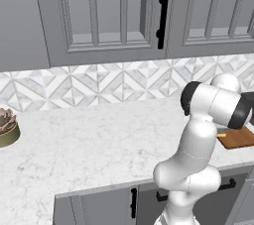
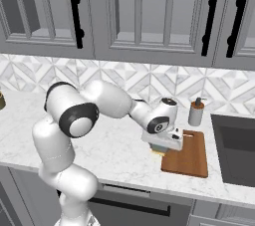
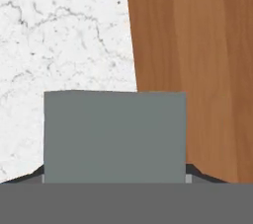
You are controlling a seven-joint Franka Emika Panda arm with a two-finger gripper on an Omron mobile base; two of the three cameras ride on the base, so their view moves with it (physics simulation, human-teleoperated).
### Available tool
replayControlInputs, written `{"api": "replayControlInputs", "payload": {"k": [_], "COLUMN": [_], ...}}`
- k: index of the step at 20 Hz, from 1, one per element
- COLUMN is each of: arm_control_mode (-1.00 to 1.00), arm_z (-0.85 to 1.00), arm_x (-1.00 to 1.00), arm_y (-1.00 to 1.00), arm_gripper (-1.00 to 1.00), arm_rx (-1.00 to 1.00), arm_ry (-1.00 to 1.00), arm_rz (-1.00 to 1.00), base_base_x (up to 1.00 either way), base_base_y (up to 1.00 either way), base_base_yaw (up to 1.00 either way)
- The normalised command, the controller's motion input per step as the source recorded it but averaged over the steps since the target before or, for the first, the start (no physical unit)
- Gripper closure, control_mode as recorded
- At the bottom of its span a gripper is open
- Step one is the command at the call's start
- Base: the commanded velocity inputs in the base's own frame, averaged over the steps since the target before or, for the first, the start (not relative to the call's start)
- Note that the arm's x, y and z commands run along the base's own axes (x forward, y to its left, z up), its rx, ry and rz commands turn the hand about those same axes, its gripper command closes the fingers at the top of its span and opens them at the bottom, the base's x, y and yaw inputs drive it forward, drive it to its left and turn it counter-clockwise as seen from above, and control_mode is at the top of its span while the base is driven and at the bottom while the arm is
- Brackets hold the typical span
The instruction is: Pick up the sponge from the counter and clean the cutting board by briefly scrubbing or pressing down on the cutting board. Once finished, release the sponge.
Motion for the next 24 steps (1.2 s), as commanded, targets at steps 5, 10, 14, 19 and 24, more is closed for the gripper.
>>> {"api": "replayControlInputs", "payload": {"k": [5, 10, 14, 19, 24], "arm_control_mode": [-1.0, -1.0, -1.0, -1.0, -1.0], "arm_z": [0.0, -0.14, -0.25, 0.0, 0.0], "arm_x": [0.21, 0.0, 0.0, 0.01, 0.0], "arm_y": [0.98, 0.61, 0.12, 0.0, 0.0], "arm_gripper": [1.0, 1.0, 1.0, 1.0, -1.0], "arm_rx": [-0.01, -0.06, -0.03, 0.0, 0.0], "arm_ry": [0.0, 0.0, 0.0, 0.0, 0.0], "arm_rz": [0.0, 0.0, 0.0, 0.0, 0.0], "base_base_x": [0.0, 0.0, 0.0, 0.0, 0.0], "base_base_y": [0.0, 0.0, 0.0, 0.0, 0.0], "base_base_yaw": [0.0, 0.0, 0.0, 0.0, 0.0]}}
